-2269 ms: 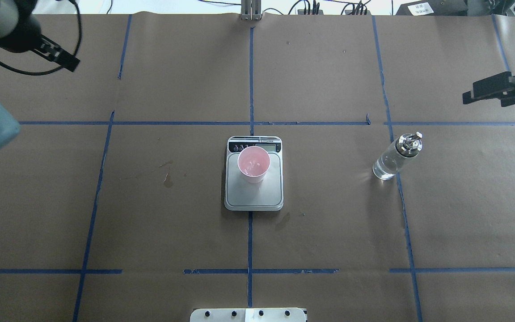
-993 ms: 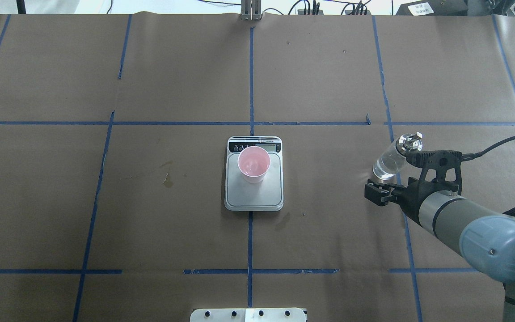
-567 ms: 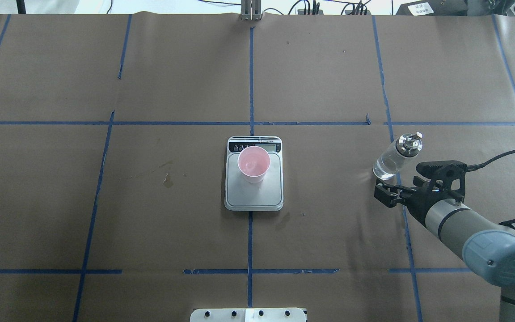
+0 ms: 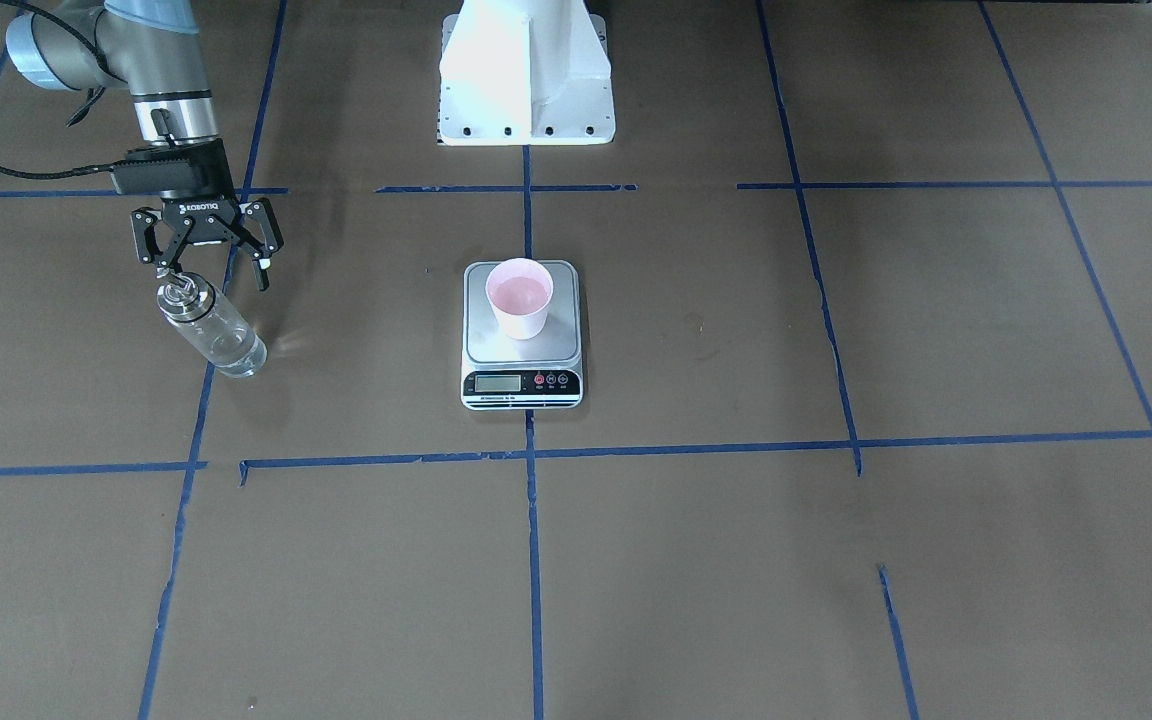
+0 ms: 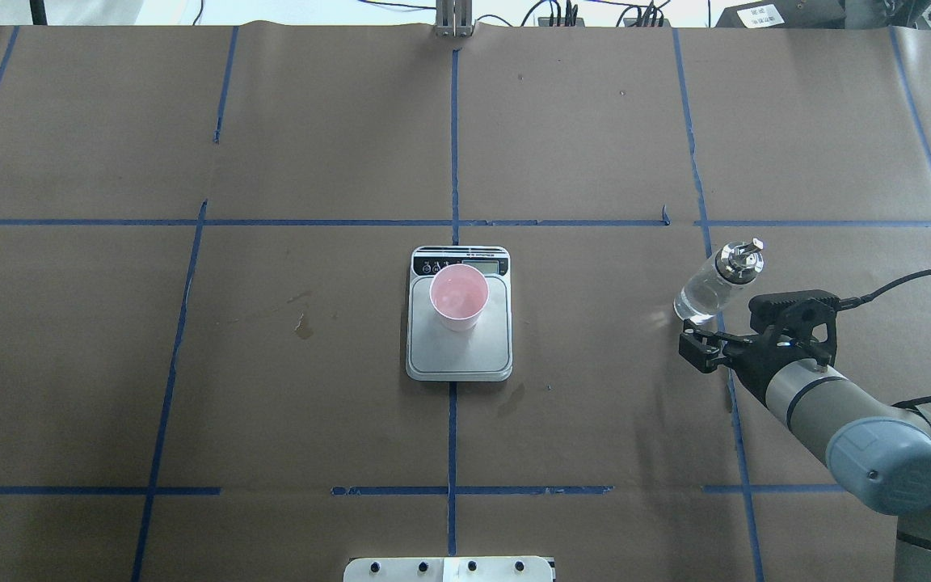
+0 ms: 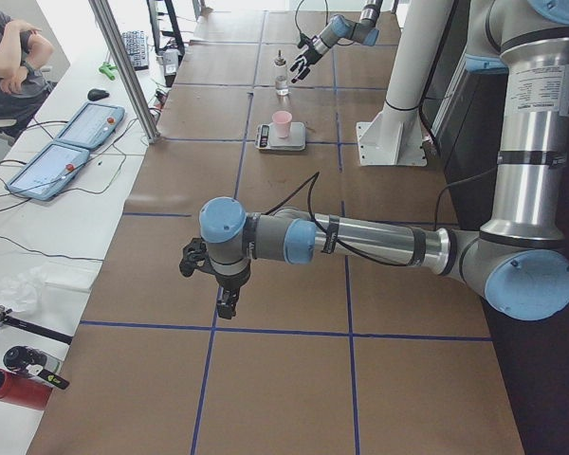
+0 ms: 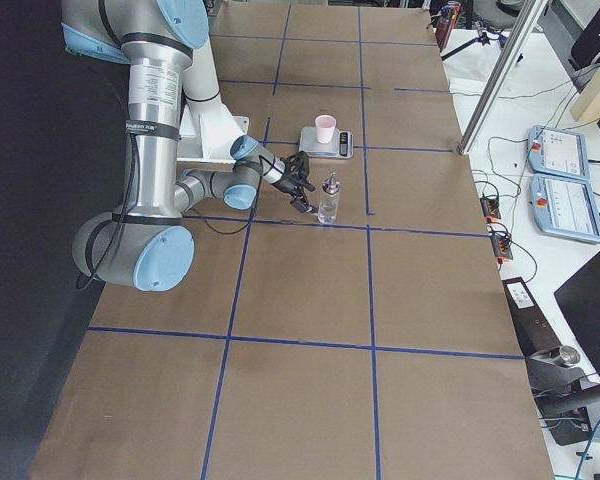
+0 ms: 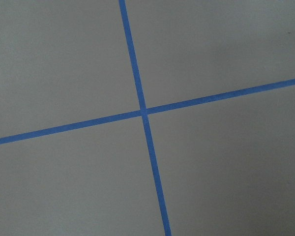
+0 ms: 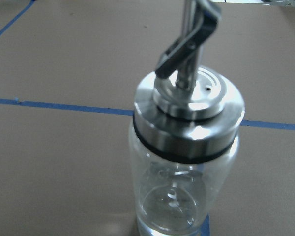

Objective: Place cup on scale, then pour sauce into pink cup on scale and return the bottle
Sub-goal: 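Close the right gripper around the glass bottle and lift it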

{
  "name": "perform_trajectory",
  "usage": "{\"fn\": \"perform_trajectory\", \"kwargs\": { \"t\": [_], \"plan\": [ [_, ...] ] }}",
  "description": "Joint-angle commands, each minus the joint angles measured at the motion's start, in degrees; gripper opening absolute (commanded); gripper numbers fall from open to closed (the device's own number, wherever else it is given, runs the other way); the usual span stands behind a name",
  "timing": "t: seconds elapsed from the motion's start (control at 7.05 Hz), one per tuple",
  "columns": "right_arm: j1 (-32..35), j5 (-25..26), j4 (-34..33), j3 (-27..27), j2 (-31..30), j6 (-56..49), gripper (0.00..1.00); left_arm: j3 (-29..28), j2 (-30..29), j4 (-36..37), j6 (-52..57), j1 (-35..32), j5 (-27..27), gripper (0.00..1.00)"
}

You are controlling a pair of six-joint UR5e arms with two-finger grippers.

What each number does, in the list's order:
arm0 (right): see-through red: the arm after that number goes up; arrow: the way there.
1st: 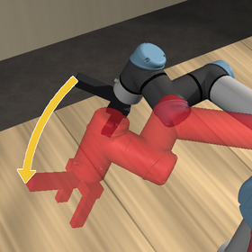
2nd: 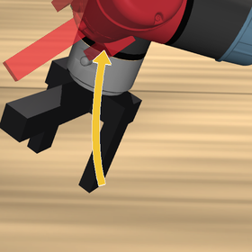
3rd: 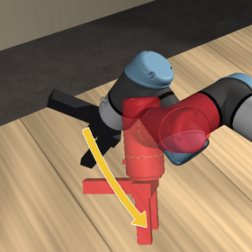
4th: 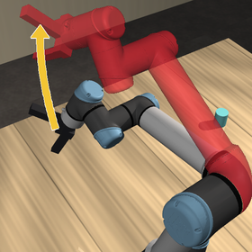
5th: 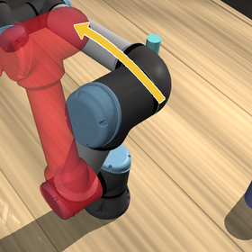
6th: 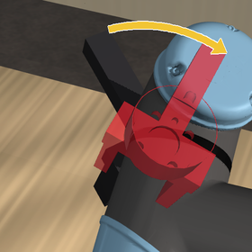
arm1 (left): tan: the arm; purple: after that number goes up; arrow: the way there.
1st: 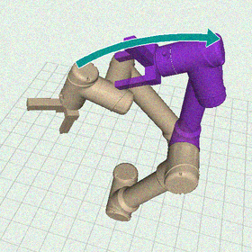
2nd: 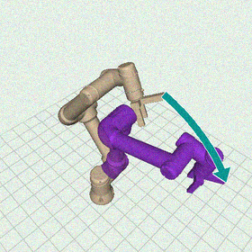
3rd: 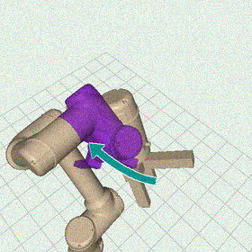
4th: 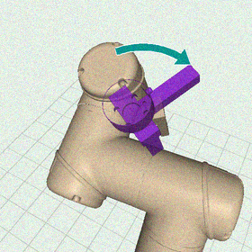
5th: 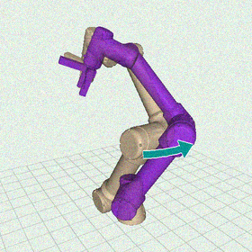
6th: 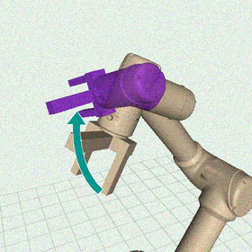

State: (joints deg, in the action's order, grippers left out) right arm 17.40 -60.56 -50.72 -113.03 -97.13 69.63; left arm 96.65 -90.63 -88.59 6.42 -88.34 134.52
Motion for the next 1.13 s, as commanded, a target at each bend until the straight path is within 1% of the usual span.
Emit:
{"fn": "perform_trajectory", "kwargs": {
  "t": [0.0, 0.28, 0.71, 0.99],
  "plan": [
    [0.9, 1.0, -0.1, 0.8, 1.0, -0.9, 1.0, 0.2, -0.2, 0.0, -0.1, 0.0, 0.0, 1.0],
    [2.5, 1.0, -0.1, 4.3, 3.5, -1.1, 1.0, 0.3, -0.2, 0.0, -0.1, 0.0, 0.0, 1.0],
    [3.4, 1.1, -0.1, 5.0, 4.1, -1.0, 1.0, 0.2, -0.3, 0.0, -0.1, 0.0, 0.0, 1.0],
    [3.8, 1.1, -0.1, 6.8, 5.6, -1.0, 1.0, 0.2, -0.3, 0.0, -0.1, 0.0, 0.0, 1.0]
  ]
}}
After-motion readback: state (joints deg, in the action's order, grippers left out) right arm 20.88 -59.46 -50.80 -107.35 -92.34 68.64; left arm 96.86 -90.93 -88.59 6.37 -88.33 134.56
